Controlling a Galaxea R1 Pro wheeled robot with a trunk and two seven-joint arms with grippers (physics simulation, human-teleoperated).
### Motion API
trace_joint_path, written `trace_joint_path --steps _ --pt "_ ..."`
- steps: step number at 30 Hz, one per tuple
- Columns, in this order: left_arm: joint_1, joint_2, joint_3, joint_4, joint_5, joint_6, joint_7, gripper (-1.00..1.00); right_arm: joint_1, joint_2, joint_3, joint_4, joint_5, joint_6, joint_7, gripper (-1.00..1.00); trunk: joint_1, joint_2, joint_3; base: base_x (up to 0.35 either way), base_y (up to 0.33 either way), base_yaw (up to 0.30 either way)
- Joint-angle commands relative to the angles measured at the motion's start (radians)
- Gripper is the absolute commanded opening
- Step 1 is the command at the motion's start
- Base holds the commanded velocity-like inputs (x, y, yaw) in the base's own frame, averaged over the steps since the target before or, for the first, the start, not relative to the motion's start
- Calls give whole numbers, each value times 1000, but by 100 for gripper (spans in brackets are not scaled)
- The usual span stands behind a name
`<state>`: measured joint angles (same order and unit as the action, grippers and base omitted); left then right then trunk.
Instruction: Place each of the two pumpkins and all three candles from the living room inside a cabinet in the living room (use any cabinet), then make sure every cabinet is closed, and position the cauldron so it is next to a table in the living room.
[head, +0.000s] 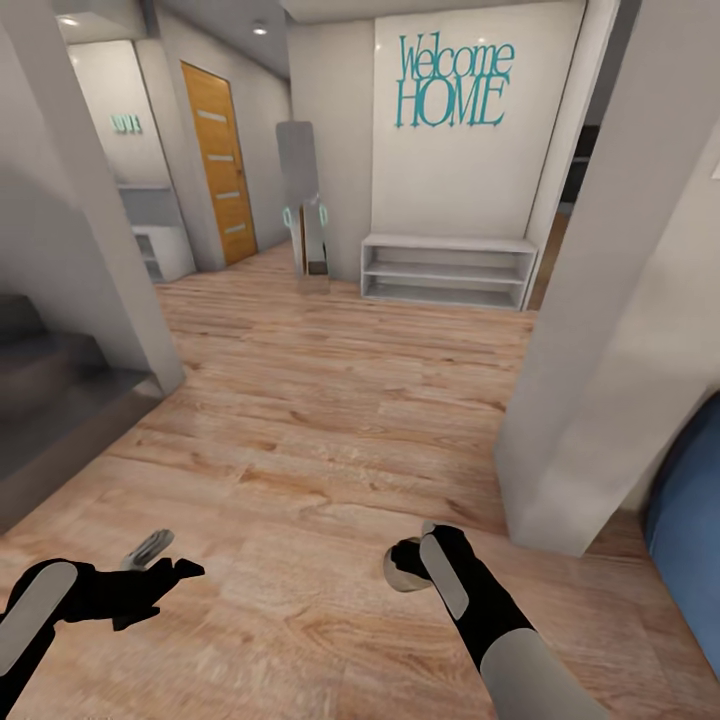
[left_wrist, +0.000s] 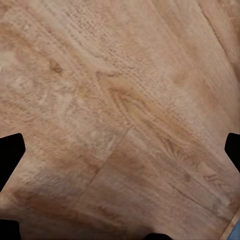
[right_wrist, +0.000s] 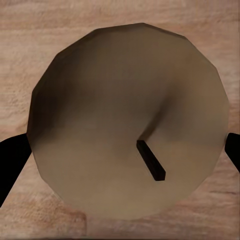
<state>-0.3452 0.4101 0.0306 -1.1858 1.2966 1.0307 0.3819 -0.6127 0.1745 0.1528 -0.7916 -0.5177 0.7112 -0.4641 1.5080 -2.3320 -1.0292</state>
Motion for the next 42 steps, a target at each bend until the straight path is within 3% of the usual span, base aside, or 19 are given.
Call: trace_joint_path --steps 1,13,17,27,38,42 --pt "0 0 0 0 0 0 0 100 0 0 0 0 -1 0 1 -100 -4 7 2 0 0 117" --pt "-1 2 2 0 0 0 0 100 -1 0 5 1 2 -3 2 -100 -50 91 31 0 0 53" --pt "-1 2 33 0 0 1 1 100 -1 0 5 1 3 -2 3 -100 -65 119 44 0 0 40" --pt "-2 5 68 0 1 3 1 100 -1 0 6 1 2 -1 0 -100 -104 189 75 -126 0 263" --pt "-2 6 72 -15 1 6 2 100 -1 0 8 2 4 -1 -3 -100 -146 266 110 -118 0 286" --pt "-2 5 72 -33 1 6 2 100 -1 0 60 2 3 -2 -3 -100 -161 294 121 -2 0 287"
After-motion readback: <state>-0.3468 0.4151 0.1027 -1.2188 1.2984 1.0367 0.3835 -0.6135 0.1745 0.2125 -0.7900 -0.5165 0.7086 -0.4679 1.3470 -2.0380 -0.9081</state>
